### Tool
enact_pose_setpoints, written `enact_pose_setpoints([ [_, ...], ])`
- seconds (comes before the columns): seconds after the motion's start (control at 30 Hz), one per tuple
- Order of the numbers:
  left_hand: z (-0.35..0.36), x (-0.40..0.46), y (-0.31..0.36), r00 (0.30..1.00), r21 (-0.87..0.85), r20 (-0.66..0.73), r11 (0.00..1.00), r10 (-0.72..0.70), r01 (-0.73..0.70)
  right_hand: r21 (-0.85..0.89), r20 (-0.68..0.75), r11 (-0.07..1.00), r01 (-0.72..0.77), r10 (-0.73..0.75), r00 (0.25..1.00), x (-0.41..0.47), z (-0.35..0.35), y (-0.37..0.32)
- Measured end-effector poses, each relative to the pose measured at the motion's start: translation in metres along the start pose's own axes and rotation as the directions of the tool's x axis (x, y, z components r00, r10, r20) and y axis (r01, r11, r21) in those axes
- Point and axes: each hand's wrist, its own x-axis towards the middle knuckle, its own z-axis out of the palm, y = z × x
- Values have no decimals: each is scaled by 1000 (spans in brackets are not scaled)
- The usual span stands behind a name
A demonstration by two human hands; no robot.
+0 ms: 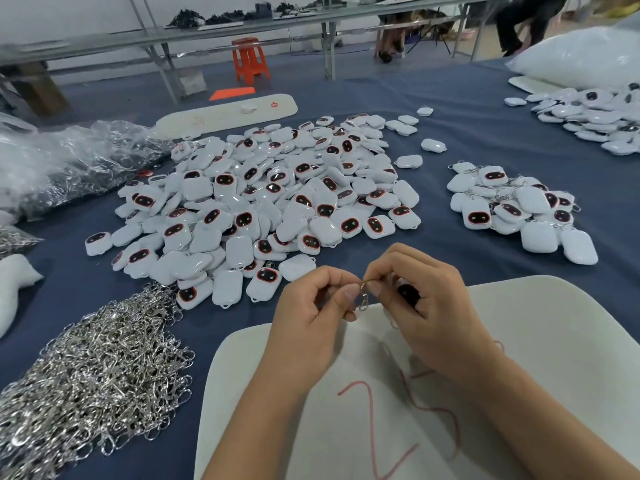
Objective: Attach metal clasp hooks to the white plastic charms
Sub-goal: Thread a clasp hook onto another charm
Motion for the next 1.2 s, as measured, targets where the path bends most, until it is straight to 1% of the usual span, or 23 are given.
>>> enact_pose_setpoints([
  [0.2,-2,0,2,999,-96,38,995,-17,21,29,-9,999,-14,14,1000,1,1,-2],
  [0.33,-1,0,3,998,-111,55,993,-24,30,78,-15,996,-40,41,999,0,2,-2],
  [0.47,7,-4,5,1000,-65,-15,998,25,-26,122,-73,991,-53,62,995,-2,6,-5],
  [0.57,19,-8,8,991,-54,-106,994,87,-93,181,-158,982,-59,88,983,-5,11,-10],
  [0.67,27,-11,10,979,-49,-160,989,130,-139,185,-231,981,-60,102,968,-8,14,-15],
  [0.8,27,-11,6,972,28,-188,990,143,-140,164,-234,984,-72,109,966,-8,16,-16],
  [0.97,26,-12,2,945,204,-221,959,241,-197,167,-197,983,-72,105,975,-7,16,-15],
  [1.07,25,-13,1,929,275,-232,935,289,-223,186,-158,979,-80,110,981,-6,18,-17],
  [1.13,22,-13,1,925,335,-200,909,324,-246,207,-119,971,-120,147,982,-6,18,-17],
  [1.2,18,-12,1,924,401,-159,878,348,-262,270,-86,940,-207,238,967,-7,18,-16],
])
